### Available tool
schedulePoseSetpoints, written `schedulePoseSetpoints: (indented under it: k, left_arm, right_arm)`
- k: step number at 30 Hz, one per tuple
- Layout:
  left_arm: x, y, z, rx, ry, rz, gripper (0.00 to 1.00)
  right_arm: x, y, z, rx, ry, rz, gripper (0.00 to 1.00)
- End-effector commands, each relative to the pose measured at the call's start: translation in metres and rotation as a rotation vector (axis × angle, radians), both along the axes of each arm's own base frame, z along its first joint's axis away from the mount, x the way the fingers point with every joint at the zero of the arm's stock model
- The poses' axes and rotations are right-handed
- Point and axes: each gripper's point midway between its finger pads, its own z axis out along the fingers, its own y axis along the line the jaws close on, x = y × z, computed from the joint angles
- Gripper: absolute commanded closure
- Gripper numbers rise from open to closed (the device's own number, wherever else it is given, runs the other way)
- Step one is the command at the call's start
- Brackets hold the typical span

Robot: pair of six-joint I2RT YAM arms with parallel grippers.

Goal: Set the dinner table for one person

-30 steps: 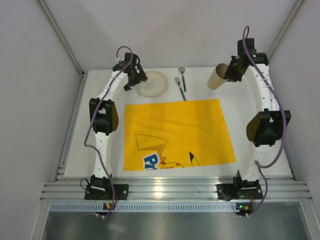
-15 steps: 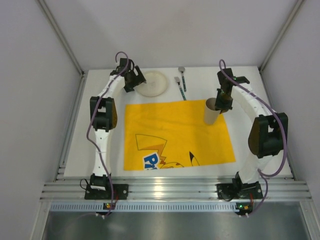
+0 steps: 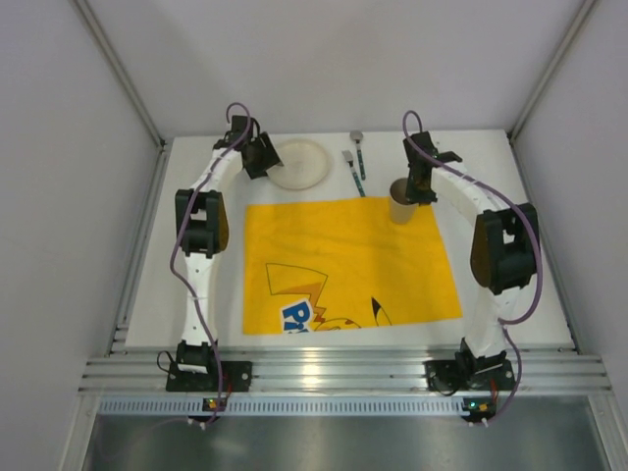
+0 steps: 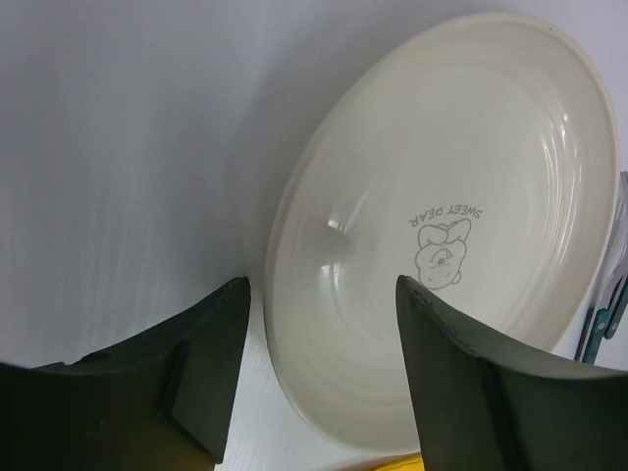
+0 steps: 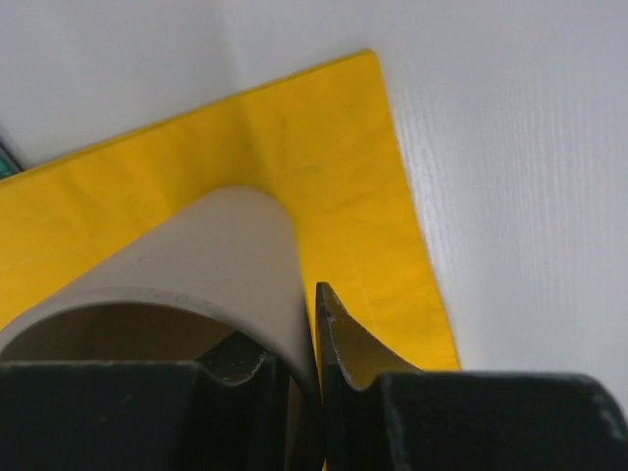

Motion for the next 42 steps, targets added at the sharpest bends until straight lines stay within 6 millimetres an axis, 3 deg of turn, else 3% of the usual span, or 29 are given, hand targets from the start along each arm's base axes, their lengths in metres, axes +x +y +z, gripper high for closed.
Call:
schedulePoseSetpoints:
  k: [1,3,5,8,9,11,12,13,14,15,16,17,21,23,26,28,31,32,33,34,35,36,37,38,39,40,42]
  left_arm:
    - [0.005,0.002,-0.003,-0.013,-0.019,-0.025,0.35]
    - [0.003,0.003,-0.005,-0.006,-0.013,-0.030,0.35]
    - [0.002,0.003,-0.005,-0.005,-0.013,-0.035,0.37]
    - [0.002,0.004,-0.004,0.002,-0.016,-0.034,0.42]
    - [0.003,0.003,0.000,0.001,-0.023,-0.035,0.47]
    - [0.005,0.002,0.004,-0.007,-0.034,-0.037,0.53]
    - [0.005,0.002,0.005,-0.008,-0.037,-0.036,0.62]
    - [0.007,0.002,0.010,-0.010,-0.047,-0.035,0.66]
    - [0.008,0.001,0.013,-0.013,-0.056,-0.037,0.72]
    - [0.008,0.001,0.016,-0.013,-0.061,-0.037,0.88]
    - [0.009,0.002,0.019,-0.012,-0.067,-0.035,0.96]
    - [0.011,0.002,0.024,-0.011,-0.077,-0.034,1.00]
    - [0.013,0.004,0.039,0.002,-0.104,-0.028,1.00]
    - [0.015,0.006,0.057,0.003,-0.134,-0.019,1.00]
    - [0.014,-0.001,0.086,-0.039,-0.175,-0.037,1.00]
    - [0.008,-0.008,0.100,-0.050,-0.181,-0.055,1.00]
    - [-0.013,-0.021,0.131,-0.061,-0.208,-0.105,1.00]
    - [-0.025,-0.023,0.119,-0.053,-0.171,-0.116,1.00]
    - [-0.038,-0.028,0.145,-0.068,-0.206,-0.144,1.00]
    - [-0.049,-0.037,0.147,-0.068,-0.203,-0.182,1.00]
    - [-0.067,-0.042,0.134,-0.071,-0.160,-0.212,1.00]
    - [-0.085,-0.050,0.147,-0.093,-0.168,-0.263,1.00]
    - [-0.102,-0.062,0.145,-0.086,-0.152,-0.320,1.00]
    - [-0.128,-0.067,0.121,-0.086,-0.070,-0.355,1.00]
    - [-0.145,-0.073,0.113,-0.078,-0.036,-0.388,1.00]
    - [-0.177,-0.084,0.105,-0.057,-0.003,-0.447,1.00]
    - [-0.208,-0.095,0.093,-0.039,0.035,-0.493,1.00]
  right_arm:
    - [0.009,0.003,-0.014,-0.029,-0.040,0.017,0.97]
    - [0.006,0.004,-0.025,-0.029,-0.007,0.023,0.94]
    - [0.007,0.005,-0.027,-0.029,0.006,0.021,0.82]
    - [0.011,0.006,-0.014,-0.025,-0.020,0.021,0.47]
    - [0.014,0.006,-0.006,-0.023,-0.034,0.018,0.29]
    - [0.018,0.005,0.009,-0.020,-0.058,0.016,0.17]
    - [0.021,0.006,0.023,-0.018,-0.076,0.017,0.04]
    - [0.022,0.006,0.032,-0.019,-0.089,0.018,0.00]
    - [0.025,0.006,0.051,-0.012,-0.120,0.019,0.00]
    - [0.026,0.006,0.061,-0.013,-0.137,0.018,0.00]
    - [0.027,0.005,0.074,-0.012,-0.158,0.016,0.00]
    - [0.027,0.004,0.098,-0.005,-0.204,0.016,0.00]
    - [0.018,-0.006,0.158,-0.016,-0.300,0.001,0.00]
    - [0.009,-0.012,0.184,-0.024,-0.343,0.000,0.00]
    - [-0.003,-0.020,0.208,-0.034,-0.394,-0.006,0.00]
    - [-0.008,-0.024,0.212,-0.027,-0.401,-0.009,0.00]
    - [-0.007,-0.023,0.197,-0.012,-0.367,0.000,0.00]
    - [-0.006,-0.020,0.192,0.001,-0.354,0.011,0.00]
    - [-0.005,-0.018,0.190,0.012,-0.349,0.018,0.00]
    - [-0.003,-0.014,0.188,0.026,-0.345,0.027,0.00]
    - [0.002,-0.006,0.185,0.054,-0.339,0.048,0.00]
    - [0.005,-0.002,0.185,0.074,-0.338,0.061,0.00]
    - [0.011,0.004,0.177,0.090,-0.319,0.073,0.00]
    - [0.016,0.015,0.180,0.134,-0.327,0.101,0.00]
    - [0.020,0.022,0.178,0.161,-0.323,0.116,0.00]
    - [0.030,0.030,0.170,0.184,-0.313,0.135,0.00]
    - [0.038,0.049,0.159,0.245,-0.287,0.184,0.00]
